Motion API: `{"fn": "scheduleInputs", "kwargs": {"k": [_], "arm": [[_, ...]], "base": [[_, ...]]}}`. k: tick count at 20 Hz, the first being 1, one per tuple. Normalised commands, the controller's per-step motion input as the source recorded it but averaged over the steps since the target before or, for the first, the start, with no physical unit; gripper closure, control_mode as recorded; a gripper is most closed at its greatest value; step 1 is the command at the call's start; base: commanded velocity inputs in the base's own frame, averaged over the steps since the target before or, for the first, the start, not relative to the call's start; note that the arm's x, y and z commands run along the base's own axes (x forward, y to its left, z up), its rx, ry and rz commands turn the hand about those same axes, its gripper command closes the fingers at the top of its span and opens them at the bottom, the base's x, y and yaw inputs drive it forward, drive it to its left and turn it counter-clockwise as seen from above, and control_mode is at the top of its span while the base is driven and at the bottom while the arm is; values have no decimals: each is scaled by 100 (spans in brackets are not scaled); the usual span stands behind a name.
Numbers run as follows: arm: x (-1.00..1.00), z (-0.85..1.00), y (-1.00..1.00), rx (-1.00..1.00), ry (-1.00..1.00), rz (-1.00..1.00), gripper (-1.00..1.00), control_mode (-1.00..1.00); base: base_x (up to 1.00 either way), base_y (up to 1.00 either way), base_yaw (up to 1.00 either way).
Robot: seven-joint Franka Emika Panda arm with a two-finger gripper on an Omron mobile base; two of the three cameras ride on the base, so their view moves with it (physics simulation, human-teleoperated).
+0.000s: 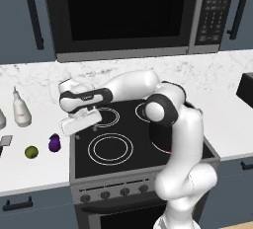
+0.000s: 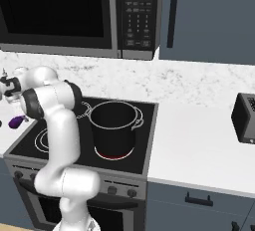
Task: Put the lime and eggplant in the pot. Retrieve the spatula and lightly stir the vegetables in the pot.
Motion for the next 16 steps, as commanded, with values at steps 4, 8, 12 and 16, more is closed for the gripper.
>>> {"fn": "scheduleInputs", "kwargs": {"k": [4,8,12,16], "arm": [[3,-19,33,17,-13,-5,-100,-100],[0,-10,25,25,-20,-9,-100,-100],[8,-21,27,24,-14,-13,-100,-100],[11,-27,28,19,-9,-11,-100,-100]], "base": [[0,0,0],[0,0,0],[0,0,0],[0,0,0]]}}
